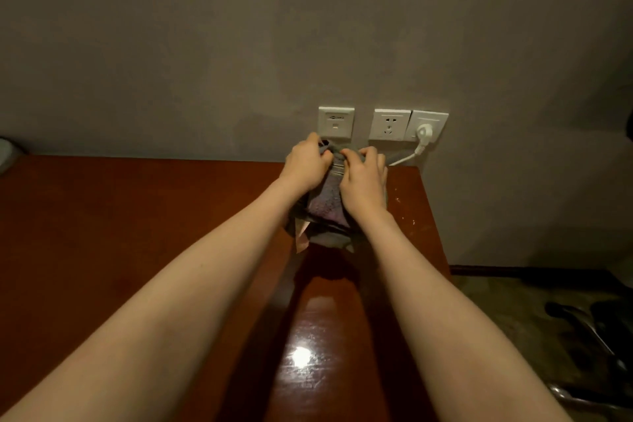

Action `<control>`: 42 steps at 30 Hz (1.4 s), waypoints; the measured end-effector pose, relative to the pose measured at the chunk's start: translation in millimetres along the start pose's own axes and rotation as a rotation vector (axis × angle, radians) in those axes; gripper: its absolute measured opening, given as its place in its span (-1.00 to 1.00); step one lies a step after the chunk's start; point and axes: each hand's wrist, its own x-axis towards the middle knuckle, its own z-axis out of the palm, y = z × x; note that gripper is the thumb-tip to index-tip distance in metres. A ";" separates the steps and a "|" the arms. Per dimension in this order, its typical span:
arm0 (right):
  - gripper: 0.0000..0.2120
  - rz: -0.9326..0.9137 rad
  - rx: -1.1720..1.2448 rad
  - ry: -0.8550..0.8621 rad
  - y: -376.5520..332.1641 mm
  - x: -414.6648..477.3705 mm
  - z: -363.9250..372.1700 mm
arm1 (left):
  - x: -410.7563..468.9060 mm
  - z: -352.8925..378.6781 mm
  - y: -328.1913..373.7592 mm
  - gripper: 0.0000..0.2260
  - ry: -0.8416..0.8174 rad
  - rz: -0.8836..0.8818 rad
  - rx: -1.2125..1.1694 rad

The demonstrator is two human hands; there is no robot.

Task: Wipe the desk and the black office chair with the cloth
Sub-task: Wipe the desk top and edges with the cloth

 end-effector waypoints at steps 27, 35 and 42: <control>-0.60 0.222 -0.054 -0.345 -21.4 -302.5 28.8 | -271.8 77.4 -98.8 -0.81 -0.328 -0.172 0.047; -0.58 0.203 -0.155 -0.373 42.3 -355.8 7.5 | -323.4 136.1 -54.6 -0.78 -0.362 -0.084 0.111; -0.54 0.184 -0.202 -0.232 110.3 -386.7 -25.2 | -360.1 192.3 8.9 -0.73 -0.385 -0.096 0.111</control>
